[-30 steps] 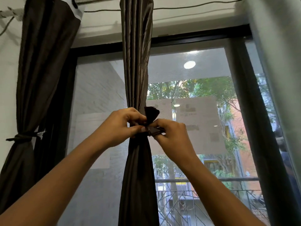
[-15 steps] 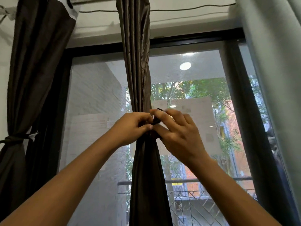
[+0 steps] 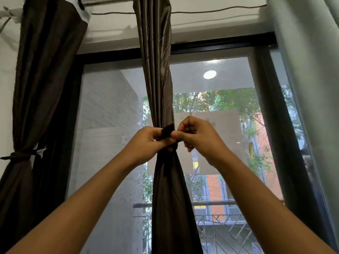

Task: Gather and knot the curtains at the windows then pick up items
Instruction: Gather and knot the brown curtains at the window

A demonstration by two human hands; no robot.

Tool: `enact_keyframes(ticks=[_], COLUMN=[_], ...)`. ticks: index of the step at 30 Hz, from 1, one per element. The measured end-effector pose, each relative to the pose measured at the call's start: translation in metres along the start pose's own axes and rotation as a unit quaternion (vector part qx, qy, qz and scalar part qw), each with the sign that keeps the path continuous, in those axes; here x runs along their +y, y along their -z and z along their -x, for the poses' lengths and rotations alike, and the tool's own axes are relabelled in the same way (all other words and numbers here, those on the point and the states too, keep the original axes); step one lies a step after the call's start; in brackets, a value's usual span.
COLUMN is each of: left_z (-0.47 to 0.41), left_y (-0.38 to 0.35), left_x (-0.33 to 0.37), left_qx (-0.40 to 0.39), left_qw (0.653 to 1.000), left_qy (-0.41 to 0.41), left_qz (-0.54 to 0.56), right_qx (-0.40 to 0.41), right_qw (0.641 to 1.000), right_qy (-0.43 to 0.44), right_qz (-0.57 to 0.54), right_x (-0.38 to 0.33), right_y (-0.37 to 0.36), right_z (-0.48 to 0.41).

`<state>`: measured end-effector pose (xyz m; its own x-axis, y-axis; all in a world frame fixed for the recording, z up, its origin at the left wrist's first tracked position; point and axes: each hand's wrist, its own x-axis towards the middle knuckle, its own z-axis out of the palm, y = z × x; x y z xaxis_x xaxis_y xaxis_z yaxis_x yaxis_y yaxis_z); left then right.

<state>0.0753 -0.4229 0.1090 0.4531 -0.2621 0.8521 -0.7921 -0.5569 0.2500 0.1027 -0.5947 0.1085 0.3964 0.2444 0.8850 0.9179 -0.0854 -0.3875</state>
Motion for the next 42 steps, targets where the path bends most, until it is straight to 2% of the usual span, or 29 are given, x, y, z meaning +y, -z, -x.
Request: enact_keyframes(ticks=[2, 4, 7, 9, 12, 15, 19, 21, 24, 26, 32, 37, 40, 42], left_z=[0.002, 0.001, -0.002, -0.002, -0.001, -0.002, -0.004, -0.003, 0.0, 0.001, -0.002, -0.002, 0.002, 0.006], left_y=[0.003, 0.007, 0.013, 0.015, 0.017, 0.02, 0.02, 0.021, 0.026, 0.026, 0.029, 0.03, 0.033, 0.035], left_x=[0.0, -0.001, -0.001, 0.001, 0.002, 0.003, 0.004, 0.001, -0.005, -0.005, 0.001, 0.005, 0.004, 0.001], left_qx=[0.005, 0.014, 0.015, -0.007, -0.023, -0.021, -0.019, -0.019, -0.022, -0.027, -0.057, -0.056, -0.038, -0.009], left_qw=[0.998, 0.994, 0.986, 0.982, 0.978, 0.976, 0.984, 0.986, 0.988, 0.99, 0.995, 0.997, 0.994, 0.97], left_qy=[0.036, 0.073, 0.116, 0.125, 0.125, 0.117, 0.09, 0.087, 0.095, 0.09, 0.069, 0.03, -0.057, -0.154], left_qz=[0.049, 0.076, 0.121, 0.143, 0.168, 0.181, 0.155, 0.138, 0.117, 0.103, 0.046, 0.034, -0.08, -0.186], right_qx=[-0.001, 0.026, 0.059, 0.067, 0.045, 0.024, 0.072, 0.021, -0.081, -0.079, -0.064, -0.036, -0.003, 0.021], right_qw=[0.992, 0.988, 0.992, 0.988, 0.975, 0.975, 0.976, 0.992, 0.991, 0.991, 0.996, 0.964, 0.941, 0.909], right_qy=[-0.019, -0.007, 0.061, 0.139, 0.2, 0.184, 0.157, 0.095, -0.025, -0.023, 0.048, 0.164, 0.214, 0.25], right_qz=[-0.122, -0.151, -0.091, 0.002, 0.083, 0.126, 0.135, 0.084, -0.102, -0.103, 0.041, 0.204, 0.263, 0.333], right_x=[0.004, 0.007, 0.013, 0.019, 0.024, 0.025, 0.025, 0.024, 0.021, 0.02, 0.018, 0.023, 0.026, 0.027], right_y=[0.0, -0.002, -0.01, -0.014, -0.018, -0.022, -0.028, -0.022, -0.012, -0.011, -0.019, -0.022, -0.025, -0.027], right_z=[0.005, 0.011, 0.019, 0.023, 0.025, 0.02, 0.015, 0.014, 0.015, 0.013, 0.0, -0.008, -0.013, -0.014])
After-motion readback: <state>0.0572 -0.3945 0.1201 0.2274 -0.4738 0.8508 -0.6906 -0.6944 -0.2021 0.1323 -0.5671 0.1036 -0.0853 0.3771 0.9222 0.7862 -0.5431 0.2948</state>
